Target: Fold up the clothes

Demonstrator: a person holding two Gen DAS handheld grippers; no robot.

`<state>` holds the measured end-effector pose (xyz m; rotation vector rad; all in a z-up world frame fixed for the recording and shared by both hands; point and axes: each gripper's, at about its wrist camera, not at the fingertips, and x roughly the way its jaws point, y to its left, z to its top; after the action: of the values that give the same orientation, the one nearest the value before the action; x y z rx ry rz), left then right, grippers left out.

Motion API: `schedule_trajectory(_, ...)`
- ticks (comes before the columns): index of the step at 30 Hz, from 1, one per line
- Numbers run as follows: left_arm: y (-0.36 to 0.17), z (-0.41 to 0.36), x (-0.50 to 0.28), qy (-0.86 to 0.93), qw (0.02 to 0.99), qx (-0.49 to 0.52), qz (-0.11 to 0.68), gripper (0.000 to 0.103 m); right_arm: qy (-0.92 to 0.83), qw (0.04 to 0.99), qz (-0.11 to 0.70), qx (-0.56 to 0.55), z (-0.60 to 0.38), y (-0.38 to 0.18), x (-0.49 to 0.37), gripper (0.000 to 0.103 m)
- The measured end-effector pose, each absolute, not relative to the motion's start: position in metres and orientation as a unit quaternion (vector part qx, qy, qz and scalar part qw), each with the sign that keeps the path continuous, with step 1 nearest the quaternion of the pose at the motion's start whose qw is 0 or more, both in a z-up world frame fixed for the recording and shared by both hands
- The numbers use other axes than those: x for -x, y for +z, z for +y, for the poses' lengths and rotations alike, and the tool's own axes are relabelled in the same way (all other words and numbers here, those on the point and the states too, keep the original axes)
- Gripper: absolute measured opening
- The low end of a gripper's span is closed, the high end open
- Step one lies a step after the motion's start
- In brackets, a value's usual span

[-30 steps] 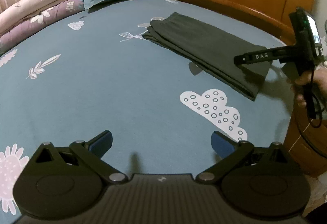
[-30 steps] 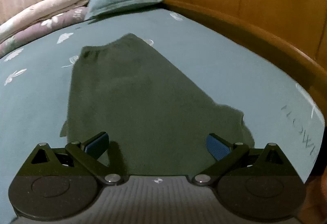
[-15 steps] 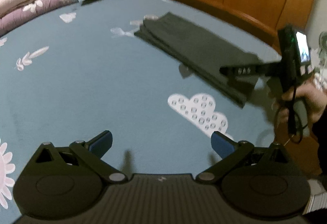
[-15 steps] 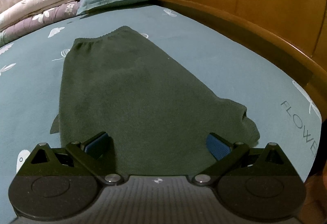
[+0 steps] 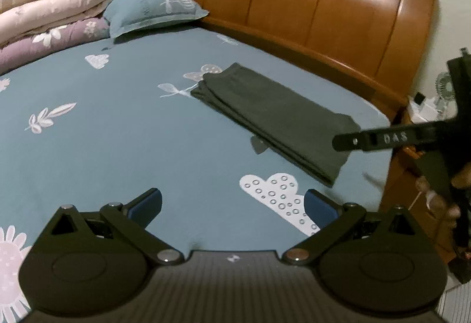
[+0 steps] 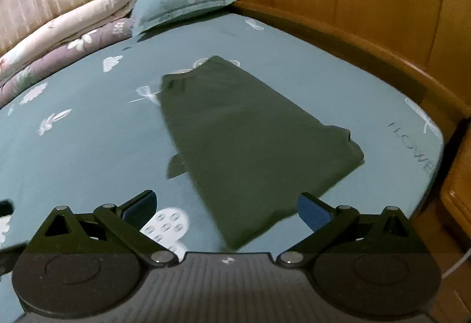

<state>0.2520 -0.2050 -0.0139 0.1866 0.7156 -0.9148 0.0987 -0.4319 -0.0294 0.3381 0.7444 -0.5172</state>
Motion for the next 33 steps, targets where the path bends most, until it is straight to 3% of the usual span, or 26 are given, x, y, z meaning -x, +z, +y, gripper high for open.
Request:
schedule_trajectory(16, 0.012, -0.202, -0.236, -0.476, 0.811, -0.087, 0.328, 0.102, -0.314, 0.876, 0.334, -0.151, -0.366, 0.008, -0.040, 0.103)
schedule_trajectory(33, 0.007, -0.188, -0.237, -0.422, 0.819, -0.103, 0.374, 0.102, -0.322, 0.869, 0.350, -0.137, -0.345, 0.010, -0.045, 0.103)
